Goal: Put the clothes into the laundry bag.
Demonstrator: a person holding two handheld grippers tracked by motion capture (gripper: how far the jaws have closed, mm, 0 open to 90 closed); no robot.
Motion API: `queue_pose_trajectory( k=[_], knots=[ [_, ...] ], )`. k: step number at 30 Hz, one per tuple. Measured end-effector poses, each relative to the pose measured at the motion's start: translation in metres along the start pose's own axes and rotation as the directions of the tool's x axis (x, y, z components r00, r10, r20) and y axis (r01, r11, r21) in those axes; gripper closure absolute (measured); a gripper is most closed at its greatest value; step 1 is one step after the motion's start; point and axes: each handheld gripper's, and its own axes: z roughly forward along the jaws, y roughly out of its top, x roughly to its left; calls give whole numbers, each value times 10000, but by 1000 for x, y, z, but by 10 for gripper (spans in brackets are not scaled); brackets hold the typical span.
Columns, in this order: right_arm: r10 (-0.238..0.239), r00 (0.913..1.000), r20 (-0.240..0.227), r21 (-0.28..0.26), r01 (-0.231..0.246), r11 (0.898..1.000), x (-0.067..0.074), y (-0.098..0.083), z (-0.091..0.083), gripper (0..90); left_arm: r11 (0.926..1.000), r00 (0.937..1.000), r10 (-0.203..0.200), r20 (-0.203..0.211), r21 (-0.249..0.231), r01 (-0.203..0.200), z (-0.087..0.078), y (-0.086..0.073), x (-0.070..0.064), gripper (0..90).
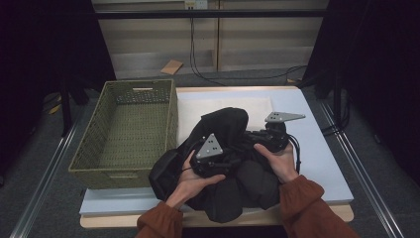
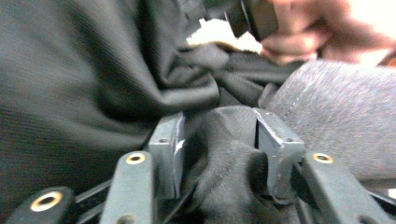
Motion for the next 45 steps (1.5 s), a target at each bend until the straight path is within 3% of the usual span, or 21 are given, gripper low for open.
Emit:
queue_pose_trajectory(
  k=[2,3,9,11,13,14,15,17,18,19,22,23,24,26,28,31,33,36,41,45],
  knots=[
    [5,10000,-1,1,-5,10000,0,0,0,888,10000,9999,80,-103,10,-80,-4,3,1,525],
    [28,10000,4,-22,-28,10000,-1,0,0,887,9996,9998,145,-139,-236,-148,-10,9,4,505],
    [102,9999,47,-33,-102,9999,-3,-1,-2,887,9973,9965,-274,-786,-698,219,-26,15,18,354],
    [95,9999,49,-27,-95,10000,-3,-1,-2,887,9958,9892,-510,-1372,-825,398,-28,15,23,294],
    [79,9999,62,-18,-79,10000,-3,-1,-2,888,9899,9842,-872,-1541,-1243,683,-29,14,28,260],
    [94,9999,51,-21,-93,10000,-3,-1,-2,887,9871,9781,-1016,-1817,-1408,764,-27,12,31,261],
    [57,10000,45,-31,-57,10000,-3,-1,-2,887,9861,9745,-1154,-1924,-1404,890,-26,10,34,254],
    [12,10000,48,-13,-12,10000,-3,0,-2,887,9875,9731,-1345,-1872,-1063,1160,-20,4,40,203],
    [-10,10000,63,-12,10,10000,-3,0,-3,887,9892,9689,-1350,-2075,-851,1196,-17,1,41,202],
    [2,10000,71,-22,-2,10000,-4,0,-3,887,9908,9733,-1277,-1909,-684,1166,-12,-4,43,190],
    [12,10000,67,-7,-12,10000,-4,0,-3,887,9941,9749,-1047,-1967,71,1082,-3,-12,46,178],
    [28,10000,73,3,-28,10000,-3,1,-3,887,9948,9734,-921,-2099,233,991,-3,-14,45,226],
    [-10,10000,68,-5,10,10000,-3,1,-3,887,9937,9751,-1067,-1944,131,1113,-4,-14,45,301],
    [6,10000,100,-12,-6,10000,-4,1,-3,887,9960,9765,-895,-1961,-113,890,-9,-13,43,527],
    [59,9999,118,-7,-59,10000,-5,1,-4,887,9963,9760,-837,-2013,-347,783,-15,-11,40,658],
    [86,9999,139,-56,-85,9999,-6,1,-5,887,9948,9876,-833,-1333,-698,744,-22,-7,35,820],
    [125,9998,153,-47,-124,9999,-6,1,-4,887,9961,9890,-689,-1311,-639,610,-23,-6,32,855],
    [107,9998,178,-72,-106,9999,-7,1,-4,887,9982,9976,-302,-627,-528,269,-20,-4,24,863],
    [244,9996,150,-85,-242,9997,-9,0,-3,887,9996,9994,-89,-342,-271,80,-7,0,12,865],
    [250,9995,188,-72,-249,9997,-9,0,-4,886,9999,9998,69,202,-91,-67,5,1,3,869]
  ],
)
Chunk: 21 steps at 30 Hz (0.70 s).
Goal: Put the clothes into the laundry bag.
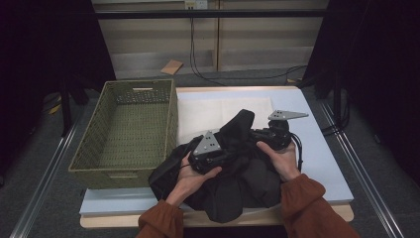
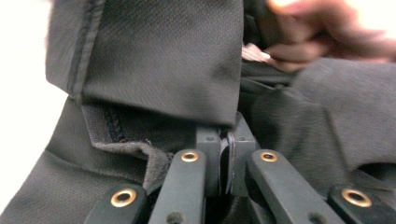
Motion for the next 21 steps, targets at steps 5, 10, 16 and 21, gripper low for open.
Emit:
queue_pose_trajectory(
  k=[5,10,16,21],
  knots=[
    [-54,10000,-62,-25,54,10000,0,0,-1,886,9977,9977,475,490,459,-498,4,2,-11,870],
    [-63,10000,-70,-91,62,9999,0,2,-2,886,9967,9947,413,940,658,-476,13,-6,-17,870],
    [-136,9998,-123,-222,133,9997,3,6,-6,886,9941,9956,256,896,1026,-348,26,-13,-19,868],
    [-327,9992,-225,-383,318,9988,11,12,-12,887,9928,9978,256,617,1153,-326,37,-18,-17,867]
  ],
)
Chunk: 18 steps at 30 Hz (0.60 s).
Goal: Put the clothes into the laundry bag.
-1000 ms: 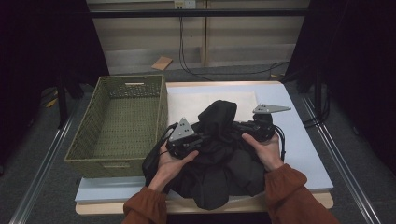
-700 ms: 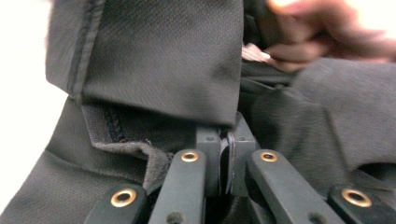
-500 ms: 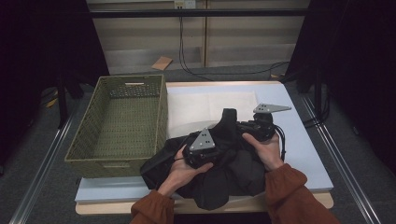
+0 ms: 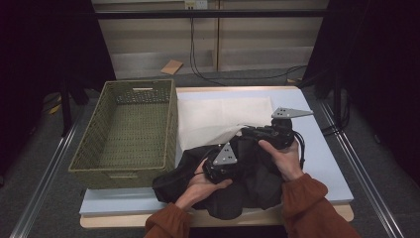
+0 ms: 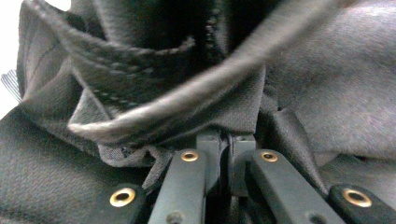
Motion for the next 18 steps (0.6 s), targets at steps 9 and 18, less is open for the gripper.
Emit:
queue_pose_trajectory(
  k=[9,18],
  knots=[
    [-243,9997,-80,210,245,9995,13,1,-4,887,9985,9954,-536,-794,15,539,6,-4,15,864],
    [-258,9996,-101,903,266,9956,12,-15,7,886,9927,9865,-1197,-1116,-281,1173,4,-6,32,861]
  ],
)
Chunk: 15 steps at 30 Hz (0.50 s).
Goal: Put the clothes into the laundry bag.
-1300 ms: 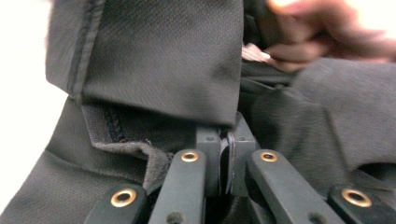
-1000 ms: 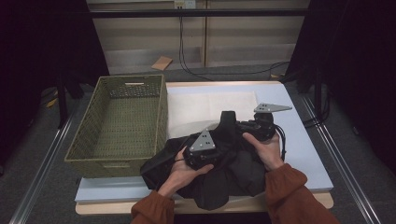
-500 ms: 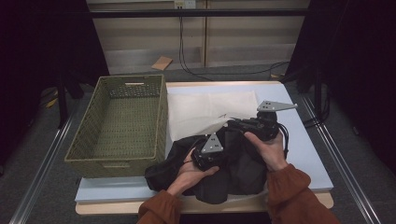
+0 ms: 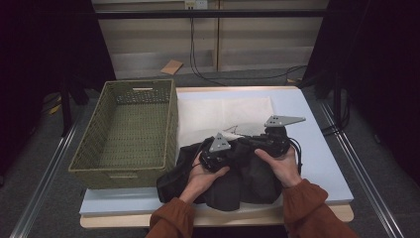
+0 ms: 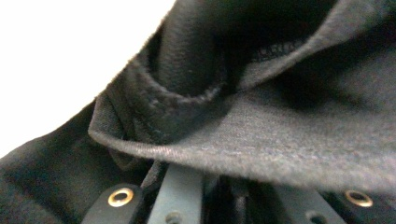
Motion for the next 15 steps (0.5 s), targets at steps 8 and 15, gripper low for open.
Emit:
queue_pose_trajectory(
  k=[8,15],
  knots=[
    [100,9998,-186,153,-97,9998,-6,-6,4,885,9999,9997,144,183,-96,-143,-21,2,-9,635],
    [123,9998,-159,231,-119,9997,-8,-11,6,885,9954,9992,11,408,-958,28,-46,7,-15,509]
  ],
)
